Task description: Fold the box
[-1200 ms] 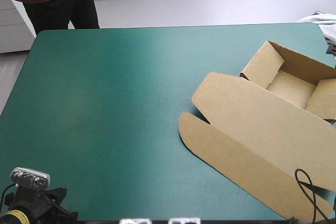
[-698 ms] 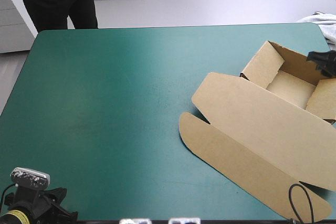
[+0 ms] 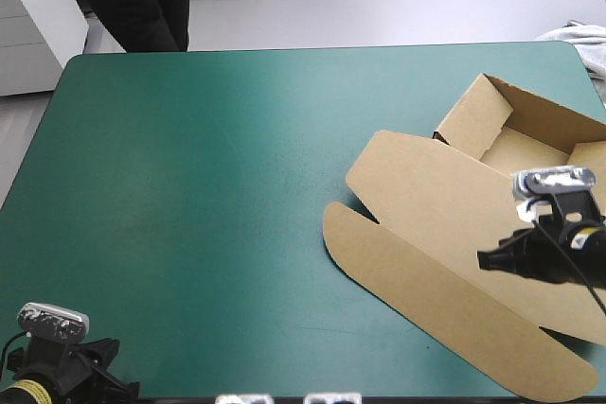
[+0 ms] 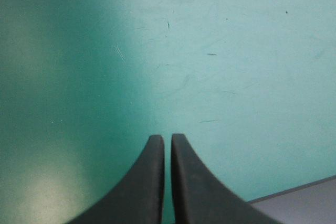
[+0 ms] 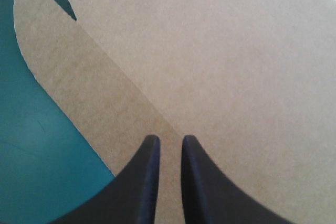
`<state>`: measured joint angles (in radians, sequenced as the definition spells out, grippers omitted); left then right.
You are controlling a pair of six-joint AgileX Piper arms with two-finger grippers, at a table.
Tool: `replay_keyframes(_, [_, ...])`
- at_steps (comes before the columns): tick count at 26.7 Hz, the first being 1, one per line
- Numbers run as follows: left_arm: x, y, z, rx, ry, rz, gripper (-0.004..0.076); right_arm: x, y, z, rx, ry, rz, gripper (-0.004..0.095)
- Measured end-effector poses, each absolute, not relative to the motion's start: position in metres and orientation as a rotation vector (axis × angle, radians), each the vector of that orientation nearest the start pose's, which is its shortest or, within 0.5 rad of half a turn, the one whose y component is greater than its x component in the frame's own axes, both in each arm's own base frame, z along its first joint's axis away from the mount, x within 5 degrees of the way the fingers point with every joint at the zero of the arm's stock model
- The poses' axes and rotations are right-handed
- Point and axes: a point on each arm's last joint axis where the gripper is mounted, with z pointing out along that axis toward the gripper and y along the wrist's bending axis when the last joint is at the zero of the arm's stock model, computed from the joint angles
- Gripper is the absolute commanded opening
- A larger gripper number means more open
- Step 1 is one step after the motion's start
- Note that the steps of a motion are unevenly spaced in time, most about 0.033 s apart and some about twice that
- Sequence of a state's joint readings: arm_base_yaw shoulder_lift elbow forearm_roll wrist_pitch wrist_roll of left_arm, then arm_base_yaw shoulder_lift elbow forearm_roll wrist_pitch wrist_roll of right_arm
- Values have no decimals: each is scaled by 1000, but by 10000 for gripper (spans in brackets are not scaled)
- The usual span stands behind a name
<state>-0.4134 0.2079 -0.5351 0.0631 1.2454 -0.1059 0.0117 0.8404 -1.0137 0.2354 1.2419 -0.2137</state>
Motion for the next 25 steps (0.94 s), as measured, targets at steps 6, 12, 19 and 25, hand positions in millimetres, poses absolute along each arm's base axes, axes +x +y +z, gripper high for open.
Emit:
replay_keyframes(6, [16,-1,275,358,2325,-177,22,62,21,330,-335,2433,196,89])
replay_keyframes(12, [20,-3,274,356,2290,-187,22,41,20,304,-346,2412,187,89])
replay_keyframes(19, [23,-5,270,355,2272,-201,22,39,20,278,-357,2427,182,89])
replay_keyframes(25, [23,-5,269,356,2275,-201,22,40,20,264,-356,2462,188,89])
